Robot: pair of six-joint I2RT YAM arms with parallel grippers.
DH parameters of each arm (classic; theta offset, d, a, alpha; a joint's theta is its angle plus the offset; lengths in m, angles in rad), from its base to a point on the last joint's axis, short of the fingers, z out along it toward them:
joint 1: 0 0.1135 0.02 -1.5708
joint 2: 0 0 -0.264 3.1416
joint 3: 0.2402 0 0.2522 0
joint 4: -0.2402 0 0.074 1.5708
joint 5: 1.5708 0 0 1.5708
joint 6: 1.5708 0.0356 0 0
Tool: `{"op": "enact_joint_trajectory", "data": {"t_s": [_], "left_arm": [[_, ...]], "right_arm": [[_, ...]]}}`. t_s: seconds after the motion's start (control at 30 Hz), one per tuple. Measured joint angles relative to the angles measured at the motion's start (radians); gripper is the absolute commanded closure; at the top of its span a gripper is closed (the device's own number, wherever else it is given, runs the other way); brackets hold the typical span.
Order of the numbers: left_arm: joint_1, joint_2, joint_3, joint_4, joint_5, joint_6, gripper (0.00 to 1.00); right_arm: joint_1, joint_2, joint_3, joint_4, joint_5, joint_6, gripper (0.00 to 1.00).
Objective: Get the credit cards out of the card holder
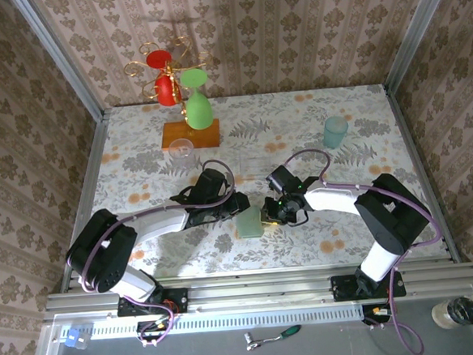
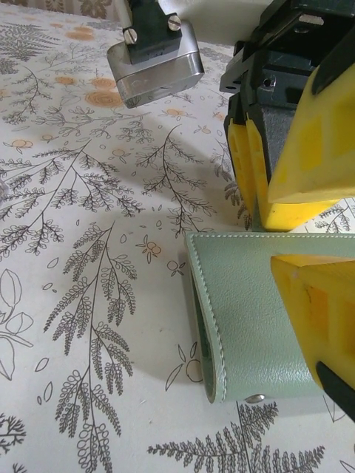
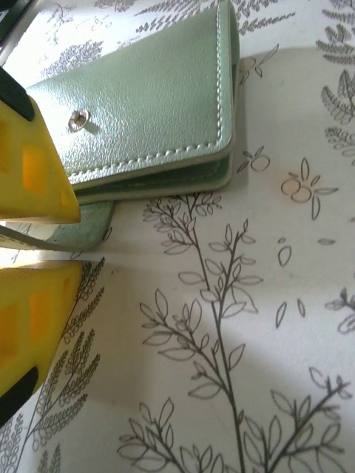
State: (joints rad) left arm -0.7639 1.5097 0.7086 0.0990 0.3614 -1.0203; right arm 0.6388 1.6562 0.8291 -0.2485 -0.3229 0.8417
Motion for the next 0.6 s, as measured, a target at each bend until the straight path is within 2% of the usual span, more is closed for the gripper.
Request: {"op": "enact_joint_trajectory", "data": {"t_s": [0.27, 0.6], "left_arm": [[0.0, 0.0, -0.008, 0.018, 0.0, -0.004, 0.74], [0.001, 0.0, -0.028, 0.022, 0.0, -0.008, 0.74]], "right_arm": [[0.0, 0.001, 0.0, 0.026, -0.008, 0.0, 0.83], [0.0, 0.01, 0.0, 0.033, -0.006, 0.002, 0.9]]}}
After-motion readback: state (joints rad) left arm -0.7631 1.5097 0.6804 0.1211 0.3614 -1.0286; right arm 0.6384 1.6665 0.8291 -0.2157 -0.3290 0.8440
